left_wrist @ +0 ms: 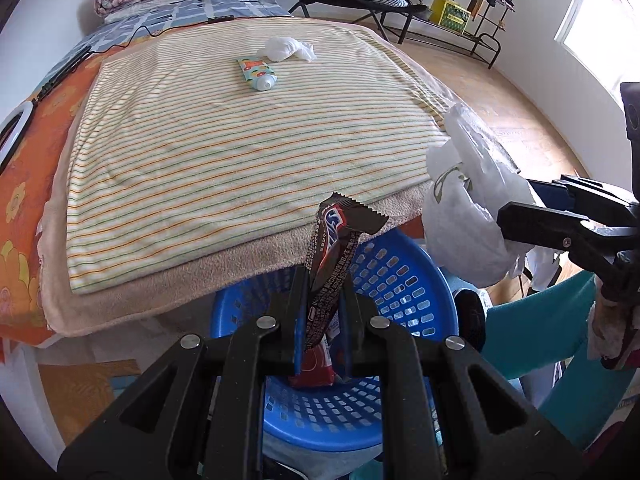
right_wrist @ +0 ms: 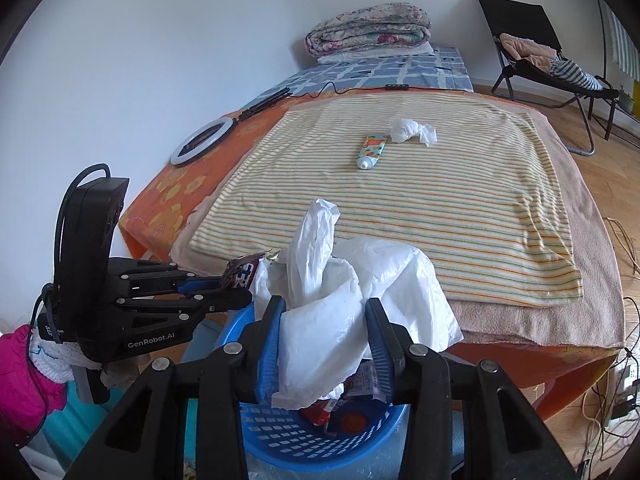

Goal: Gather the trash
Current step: 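Lift the Snickers bar and tissues and carry both over the blue basket, then open the left gripper over the basket while the right gripper releases the tissues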

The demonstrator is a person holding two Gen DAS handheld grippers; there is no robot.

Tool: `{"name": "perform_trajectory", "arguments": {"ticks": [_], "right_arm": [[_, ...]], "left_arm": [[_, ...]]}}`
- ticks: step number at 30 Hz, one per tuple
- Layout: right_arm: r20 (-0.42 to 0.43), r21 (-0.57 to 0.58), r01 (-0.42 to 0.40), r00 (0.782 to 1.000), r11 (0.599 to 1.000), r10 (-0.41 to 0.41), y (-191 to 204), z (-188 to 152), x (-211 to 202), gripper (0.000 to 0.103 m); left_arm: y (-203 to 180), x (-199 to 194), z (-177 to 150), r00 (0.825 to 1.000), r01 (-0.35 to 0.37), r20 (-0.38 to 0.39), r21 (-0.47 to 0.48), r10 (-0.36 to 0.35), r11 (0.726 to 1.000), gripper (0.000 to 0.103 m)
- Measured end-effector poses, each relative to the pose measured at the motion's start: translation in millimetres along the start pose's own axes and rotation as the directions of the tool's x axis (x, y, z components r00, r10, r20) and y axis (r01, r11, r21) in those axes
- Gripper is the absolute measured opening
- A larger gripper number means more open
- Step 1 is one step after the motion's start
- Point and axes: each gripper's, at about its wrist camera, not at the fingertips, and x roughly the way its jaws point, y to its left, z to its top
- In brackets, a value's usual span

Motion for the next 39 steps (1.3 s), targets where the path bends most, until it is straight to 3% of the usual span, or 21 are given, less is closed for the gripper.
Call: {"name": "perform_trajectory", "arguments": {"ticks": [16, 39], "right_arm": [[-0.145, -0.028, -0.039, 0.989, 0.999, 0.035, 12.2, -48.7, 33.7, 0.042], [-0.21, -0.016, 0.0, 0.978, 1.0, -0.003, 9.5, -53.5, 53.1, 0.049]], "left_arm": [[7.6, 24.8, -38.4, 0.995, 0.007, -0.101, -0.033, -0.01, 0.999, 0.012], [8.6, 39.5, -37.4, 0.991, 0.005, -0.132, -0.037, -0.01, 0.999, 0.012]]}}
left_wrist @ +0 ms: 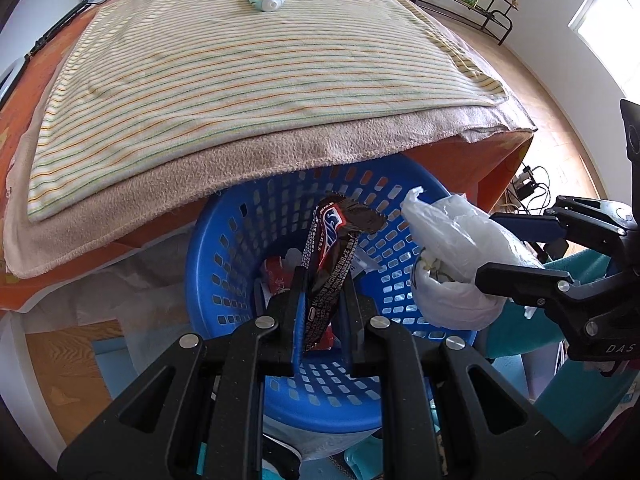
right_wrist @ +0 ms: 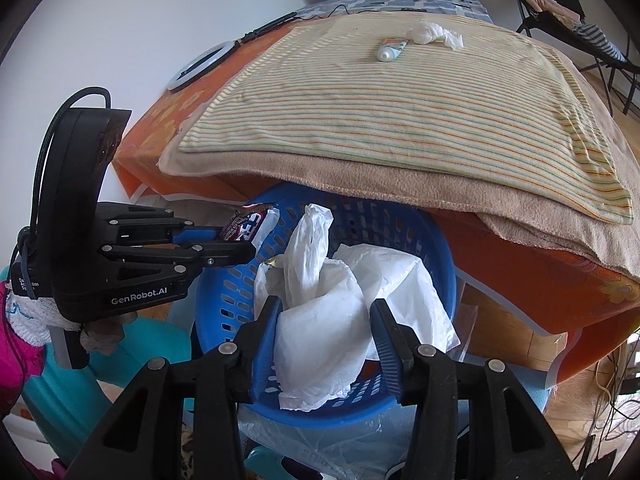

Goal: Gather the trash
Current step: 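Open the left gripper over the basket while the right gripper releases the tissues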

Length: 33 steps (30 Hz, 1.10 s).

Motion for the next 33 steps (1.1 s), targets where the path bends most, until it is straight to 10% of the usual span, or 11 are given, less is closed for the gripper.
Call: {"name": "perform_trajectory", "arguments": {"ticks": [3, 7, 33], "right_arm": [[-0.001, 0.003, 0.0, 1.0, 1.0, 0.0, -0.3, 0.2, -0.3, 0.052], [0.002, -0.002, 0.014, 1.0, 1.0, -0.014, 0.1, 0.2, -1.2, 0.06], [0.038, -0.037, 0.126, 0.991, 0.991, -0.124, 3.7, 6.6, -8.0, 0.091]], "left_arm": [[2.1, 1.9, 0.5, 1.0, -0.007, -0.005, -0.004, 0.007, 1.0, 0.013], [5.3, 0.1, 0.0, 1.0, 0.001, 0.009, -0.02, -0.001, 1.0, 0.045], [22.7, -12.7, 13.1, 0.998, -0.038, 0.048, -0.106, 0.043, 0.994, 0.067]]}}
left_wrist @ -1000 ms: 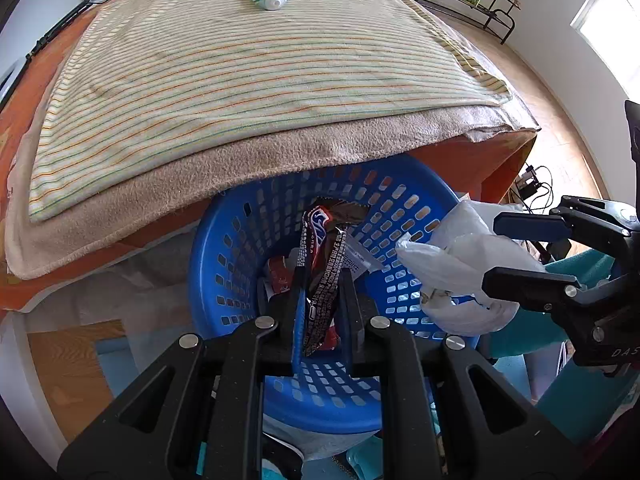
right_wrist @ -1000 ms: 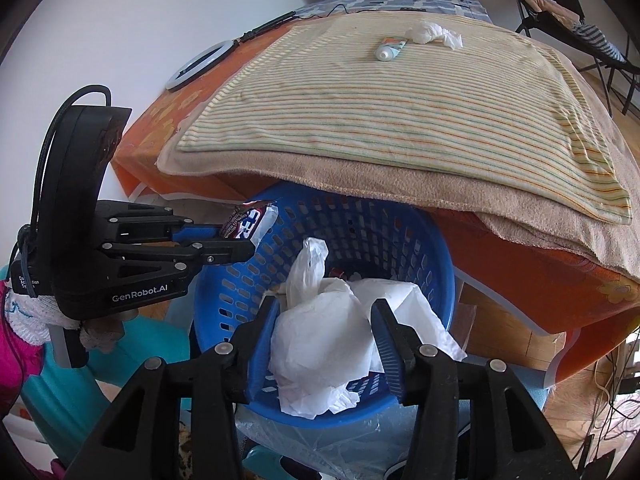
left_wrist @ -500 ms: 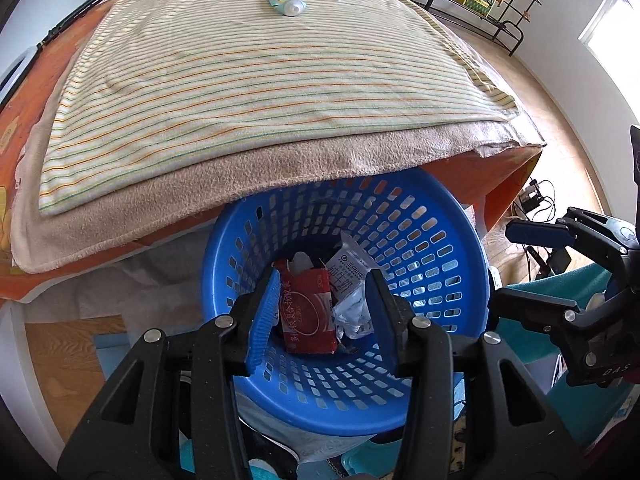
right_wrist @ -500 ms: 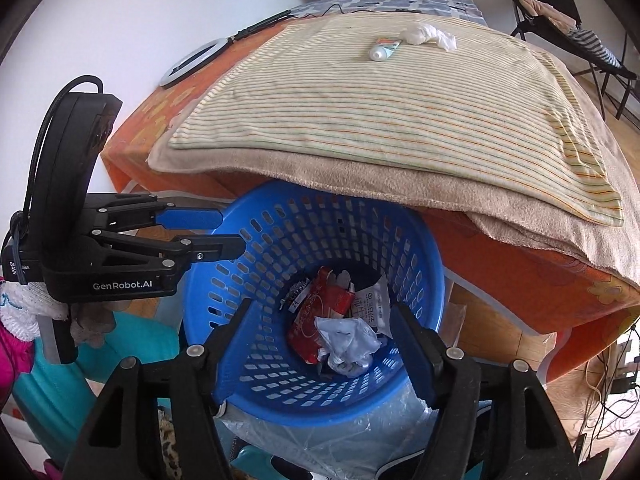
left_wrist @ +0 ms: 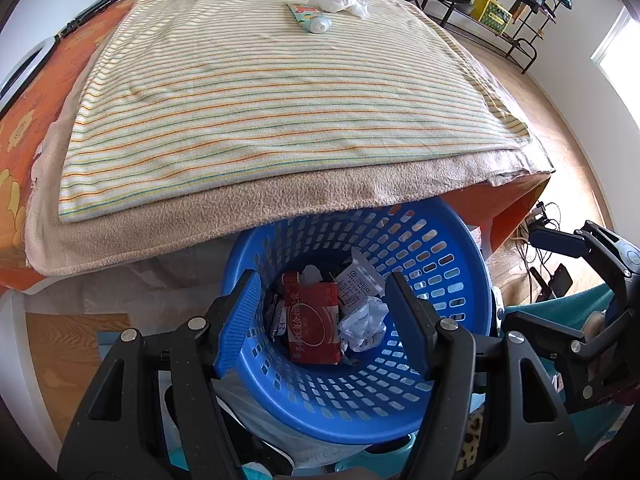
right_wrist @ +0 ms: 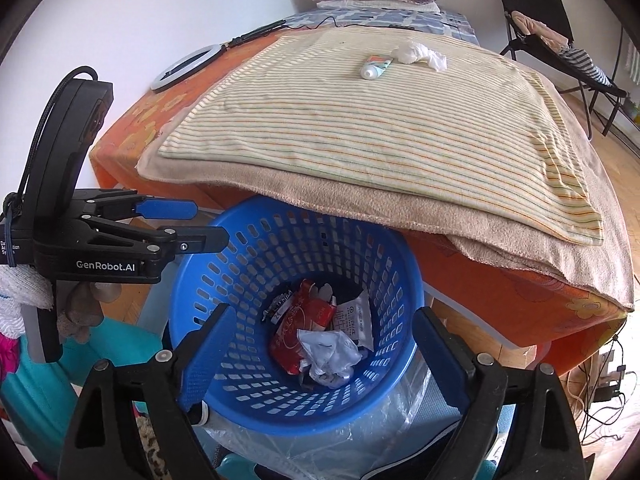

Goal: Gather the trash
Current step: 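Open the left gripper over the basket while the right gripper releases the tissues, then move the left gripper to the blue tube while the right gripper approaches the white tissue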

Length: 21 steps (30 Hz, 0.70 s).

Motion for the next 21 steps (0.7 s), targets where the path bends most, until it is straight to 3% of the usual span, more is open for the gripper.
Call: {"name": "perform_trajectory", "arguments": {"ticks": [21], "right_arm": [[0.069, 0.025, 0.037, 0.997, 0.999, -0.039, -11.9, 41.7, -20.8, 0.092]], "left_arm": [[-9.3, -12.7, 61.0, 0.998, 0.009, 0.056, -0.011, -0.008, 1.0, 0.067]]}}
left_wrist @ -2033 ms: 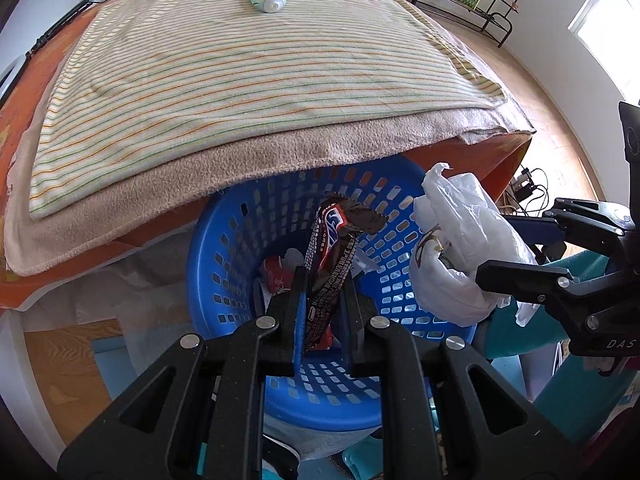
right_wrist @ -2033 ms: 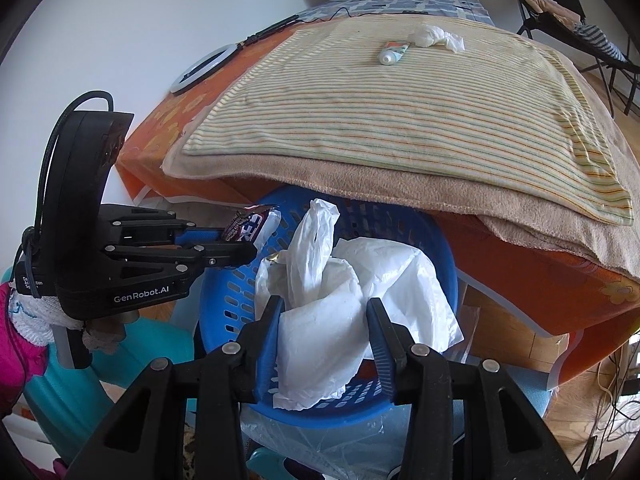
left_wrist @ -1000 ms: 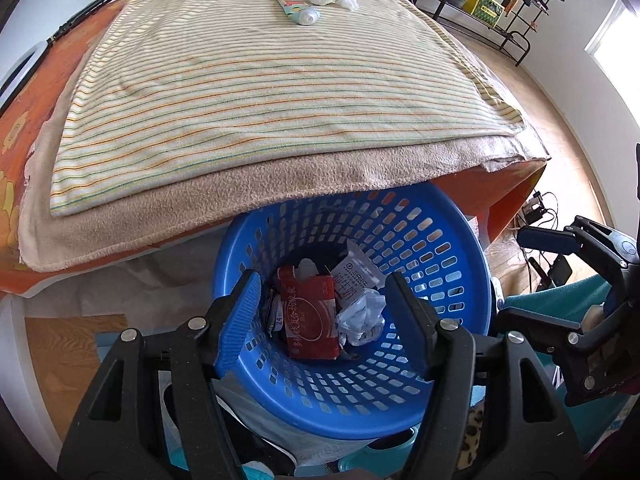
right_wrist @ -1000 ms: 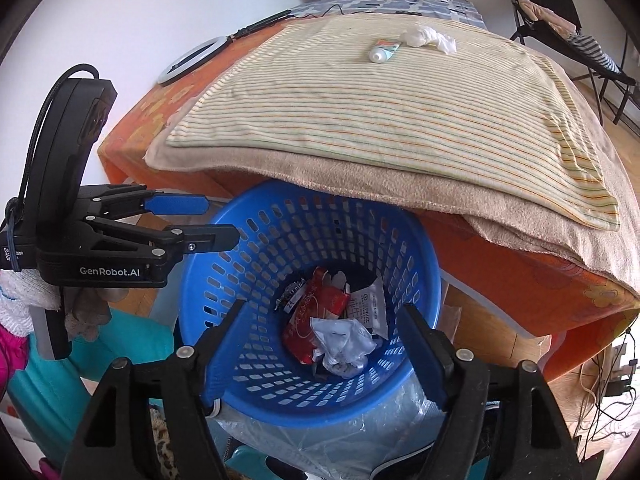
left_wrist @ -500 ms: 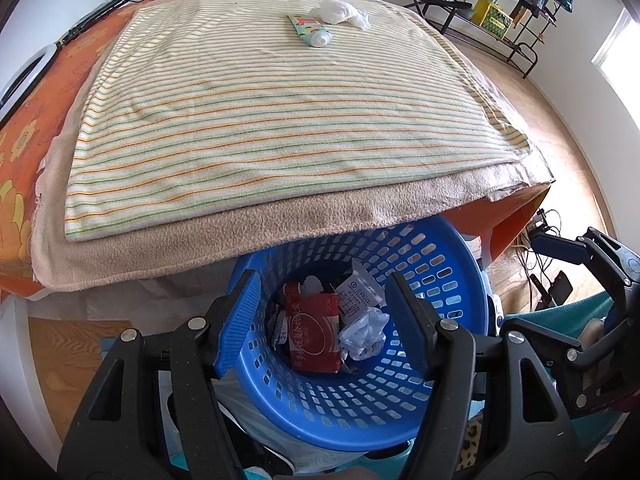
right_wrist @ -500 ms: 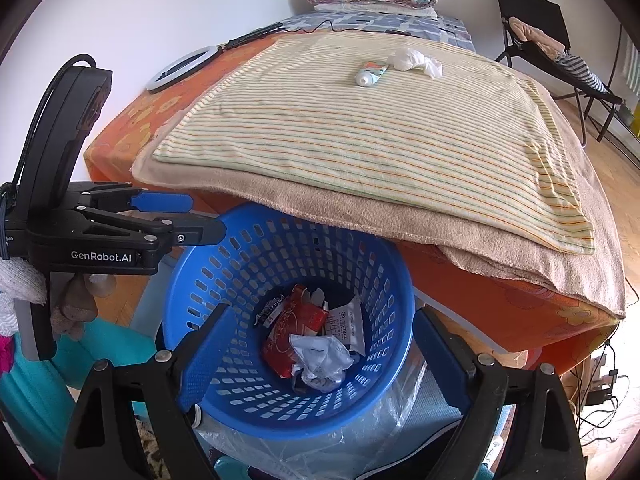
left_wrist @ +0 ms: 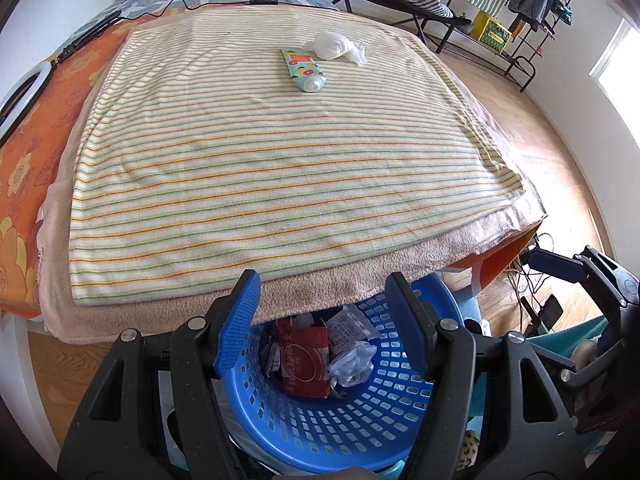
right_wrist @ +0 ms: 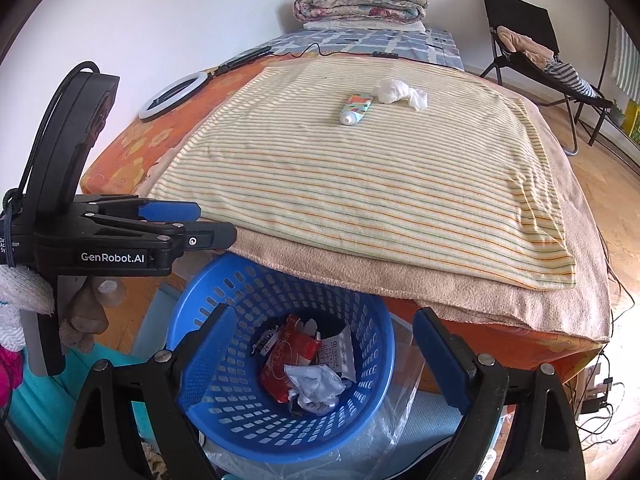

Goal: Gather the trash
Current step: 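Move the left gripper to the blue tube while the right gripper approaches the white tissue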

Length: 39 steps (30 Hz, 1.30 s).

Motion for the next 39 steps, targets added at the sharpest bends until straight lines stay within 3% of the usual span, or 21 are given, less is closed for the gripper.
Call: {"name": "perform_trajectory", "arguments": {"ticks": [16, 23, 34, 39], "right_arm": [[0.023, 0.0, 0.053, 0.998, 0.999, -0.053, -30.5, 46.8, 0.6, 0.092], [0.102, 0.067, 0.1, 0.989, 0.993, -0.106, -69.9, 83.7, -2.4, 0.092], [0.151, 0.169, 0.058, 0.985, 0.984, -0.084, -116.2, 156.1, 28.9, 0.095], [0.15, 0.231, -0.003, 0.988, 0.973, -0.032, -127.8, 185.2, 50.8, 0.095]], "left_arm": [[-8.0, 10.3, 56.2, 0.999, -0.019, 0.037, 0.044, 0.018, 0.999, 0.067], [-4.9, 26.3, 81.8, 0.999, -0.028, 0.042, 0.027, 0.027, 0.999, 0.067], [-2.5, 59.8, 124.6, 0.999, 0.017, 0.032, -0.029, -0.016, 0.999, 0.067], [2.2, 78.5, 146.1, 0.999, 0.023, 0.032, -0.069, -0.021, 0.997, 0.067]]}}
